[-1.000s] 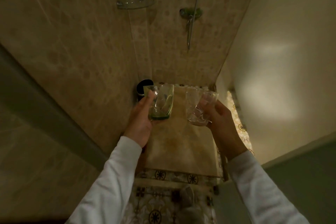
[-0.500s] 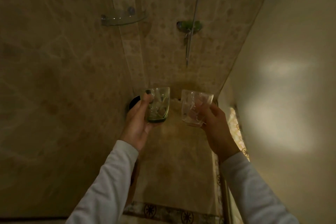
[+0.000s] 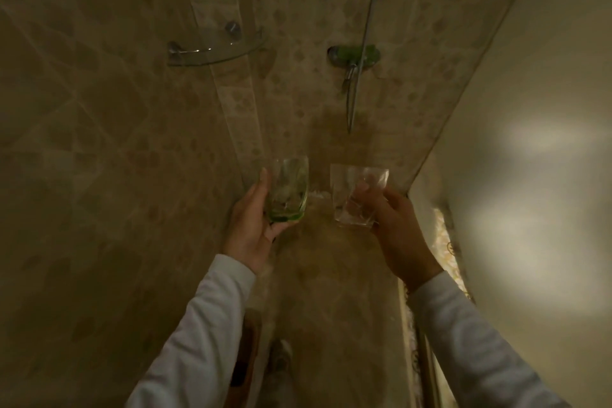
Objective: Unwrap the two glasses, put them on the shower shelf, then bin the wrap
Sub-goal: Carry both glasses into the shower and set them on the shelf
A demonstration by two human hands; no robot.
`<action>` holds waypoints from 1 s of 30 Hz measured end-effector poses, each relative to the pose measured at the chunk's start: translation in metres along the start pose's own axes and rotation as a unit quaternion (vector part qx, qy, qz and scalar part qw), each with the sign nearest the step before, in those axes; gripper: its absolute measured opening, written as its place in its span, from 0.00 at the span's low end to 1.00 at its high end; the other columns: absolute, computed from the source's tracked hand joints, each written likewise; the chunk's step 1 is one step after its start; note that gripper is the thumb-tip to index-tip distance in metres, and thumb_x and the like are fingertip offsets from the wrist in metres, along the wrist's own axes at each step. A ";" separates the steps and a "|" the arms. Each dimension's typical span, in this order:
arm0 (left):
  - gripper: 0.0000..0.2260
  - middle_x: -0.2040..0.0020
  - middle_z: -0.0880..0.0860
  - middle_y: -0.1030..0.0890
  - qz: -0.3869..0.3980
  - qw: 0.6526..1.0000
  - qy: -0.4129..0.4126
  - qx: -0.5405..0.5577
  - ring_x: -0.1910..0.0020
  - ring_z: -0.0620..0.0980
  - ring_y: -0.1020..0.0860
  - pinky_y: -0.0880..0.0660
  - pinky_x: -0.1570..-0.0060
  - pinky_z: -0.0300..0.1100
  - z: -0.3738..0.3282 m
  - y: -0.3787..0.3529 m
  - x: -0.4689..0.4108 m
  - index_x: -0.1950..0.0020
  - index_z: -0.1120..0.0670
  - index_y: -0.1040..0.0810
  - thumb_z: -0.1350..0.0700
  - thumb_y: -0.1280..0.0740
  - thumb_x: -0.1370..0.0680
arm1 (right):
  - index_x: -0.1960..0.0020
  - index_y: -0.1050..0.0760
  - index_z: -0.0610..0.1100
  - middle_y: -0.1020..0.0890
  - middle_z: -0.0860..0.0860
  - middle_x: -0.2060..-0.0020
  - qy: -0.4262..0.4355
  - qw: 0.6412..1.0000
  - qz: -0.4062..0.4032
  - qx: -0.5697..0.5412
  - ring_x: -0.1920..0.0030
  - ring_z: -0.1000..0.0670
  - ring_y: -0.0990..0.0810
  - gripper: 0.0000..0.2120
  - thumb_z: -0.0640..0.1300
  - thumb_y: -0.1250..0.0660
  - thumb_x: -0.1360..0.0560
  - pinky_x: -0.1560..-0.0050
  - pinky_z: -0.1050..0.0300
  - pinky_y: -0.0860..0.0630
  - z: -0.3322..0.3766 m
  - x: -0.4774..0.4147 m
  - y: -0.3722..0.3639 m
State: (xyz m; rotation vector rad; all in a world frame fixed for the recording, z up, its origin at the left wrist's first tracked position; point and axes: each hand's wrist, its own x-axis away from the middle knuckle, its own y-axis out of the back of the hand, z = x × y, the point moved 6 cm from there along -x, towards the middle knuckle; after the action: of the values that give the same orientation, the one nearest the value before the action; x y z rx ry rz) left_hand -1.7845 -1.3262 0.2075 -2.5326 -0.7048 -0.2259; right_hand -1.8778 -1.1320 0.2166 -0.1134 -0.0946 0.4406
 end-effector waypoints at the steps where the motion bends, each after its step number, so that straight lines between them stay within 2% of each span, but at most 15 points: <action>1: 0.27 0.40 0.52 0.16 0.007 1.000 -0.001 -0.003 0.42 0.52 0.17 0.18 0.55 0.46 -0.006 0.001 -0.012 0.37 0.48 0.19 0.36 0.29 0.32 | 0.41 0.18 0.47 0.12 0.49 0.52 0.003 1.000 -0.007 0.003 0.49 0.48 0.13 0.23 0.61 0.26 0.29 0.50 0.52 0.19 0.002 -0.008 -0.005; 5: 0.29 0.39 0.53 0.17 0.042 0.999 -0.014 0.015 0.39 0.53 0.19 0.18 0.48 0.49 -0.043 0.002 -0.053 0.40 0.48 0.17 0.35 0.24 0.35 | 0.49 0.16 0.54 0.13 0.54 0.59 -0.002 0.999 -0.034 0.017 0.58 0.56 0.14 0.28 0.73 0.26 0.39 0.60 0.61 0.21 0.020 -0.043 -0.029; 8: 0.30 0.37 0.54 0.18 0.060 0.998 -0.032 0.009 0.38 0.55 0.20 0.22 0.41 0.55 -0.075 0.006 -0.079 0.38 0.48 0.18 0.34 0.25 0.35 | 0.49 0.16 0.58 0.12 0.55 0.58 0.023 0.999 -0.023 0.029 0.58 0.57 0.14 0.26 0.73 0.26 0.39 0.60 0.63 0.21 0.039 -0.071 -0.052; 10: 0.32 0.38 0.54 0.18 0.055 0.998 -0.041 0.003 0.39 0.55 0.19 0.21 0.43 0.56 -0.093 0.009 -0.094 0.37 0.49 0.19 0.33 0.25 0.36 | 0.49 0.15 0.58 0.12 0.55 0.57 0.033 0.999 -0.020 0.017 0.57 0.57 0.14 0.25 0.72 0.26 0.39 0.61 0.64 0.21 0.049 -0.089 -0.067; 12: 0.31 0.39 0.54 0.17 0.053 0.998 -0.045 -0.002 0.41 0.54 0.18 0.19 0.50 0.52 -0.109 0.014 -0.109 0.37 0.49 0.20 0.34 0.27 0.35 | 0.47 0.16 0.56 0.12 0.54 0.57 0.041 0.999 -0.025 0.016 0.56 0.57 0.14 0.25 0.70 0.25 0.38 0.60 0.62 0.20 0.056 -0.109 -0.080; 15: 0.30 0.41 0.55 0.16 0.048 0.998 -0.046 -0.005 0.44 0.54 0.17 0.18 0.55 0.49 -0.129 0.020 -0.131 0.38 0.50 0.20 0.36 0.30 0.34 | 0.38 0.19 0.53 0.12 0.52 0.54 0.044 0.998 -0.032 0.020 0.53 0.53 0.13 0.29 0.66 0.26 0.34 0.54 0.48 0.20 0.061 -0.138 -0.095; 16: 0.30 0.41 0.55 0.16 0.045 0.998 -0.047 -0.007 0.44 0.54 0.17 0.18 0.55 0.49 -0.134 0.022 -0.138 0.38 0.51 0.20 0.36 0.30 0.35 | 0.37 0.20 0.51 0.12 0.53 0.54 0.046 0.998 -0.032 0.018 0.53 0.52 0.13 0.30 0.65 0.26 0.34 0.54 0.48 0.21 0.062 -0.147 -0.099; 20: 0.28 0.40 0.56 0.16 0.054 0.997 -0.051 0.007 0.42 0.54 0.17 0.17 0.54 0.47 -0.146 0.025 -0.169 0.38 0.51 0.20 0.38 0.31 0.34 | 0.37 0.19 0.50 0.12 0.51 0.52 0.054 0.998 -0.036 -0.012 0.51 0.51 0.12 0.35 0.68 0.24 0.37 0.55 0.58 0.20 0.065 -0.182 -0.105; 24: 0.30 0.39 0.56 0.17 0.063 0.996 -0.064 0.014 0.41 0.55 0.18 0.18 0.55 0.47 -0.152 0.021 -0.206 0.38 0.51 0.19 0.37 0.27 0.35 | 0.47 0.15 0.54 0.12 0.53 0.56 0.049 0.998 -0.023 -0.023 0.56 0.54 0.13 0.27 0.69 0.23 0.40 0.59 0.60 0.20 0.065 -0.221 -0.101; 27: 0.30 0.39 0.55 0.17 0.062 0.995 -0.068 0.031 0.41 0.54 0.18 0.19 0.54 0.47 -0.152 0.012 -0.241 0.40 0.50 0.17 0.36 0.23 0.37 | 0.48 0.15 0.54 0.12 0.53 0.56 0.046 0.999 -0.015 -0.017 0.55 0.53 0.13 0.25 0.69 0.24 0.37 0.56 0.57 0.20 0.066 -0.253 -0.092; 30: 0.34 0.37 0.55 0.18 0.051 0.995 -0.069 0.045 0.39 0.54 0.19 0.19 0.53 0.48 -0.151 -0.002 -0.278 0.35 0.51 0.20 0.36 0.23 0.36 | 0.49 0.15 0.54 0.12 0.53 0.58 0.047 0.999 -0.013 -0.014 0.56 0.52 0.13 0.18 0.63 0.26 0.33 0.55 0.56 0.19 0.070 -0.291 -0.079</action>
State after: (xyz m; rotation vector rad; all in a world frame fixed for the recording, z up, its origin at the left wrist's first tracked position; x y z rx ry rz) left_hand -2.0266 -1.5232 0.2594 -2.5063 -0.6210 0.0170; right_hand -2.1145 -1.3220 0.2762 -0.1606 -0.0094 0.4079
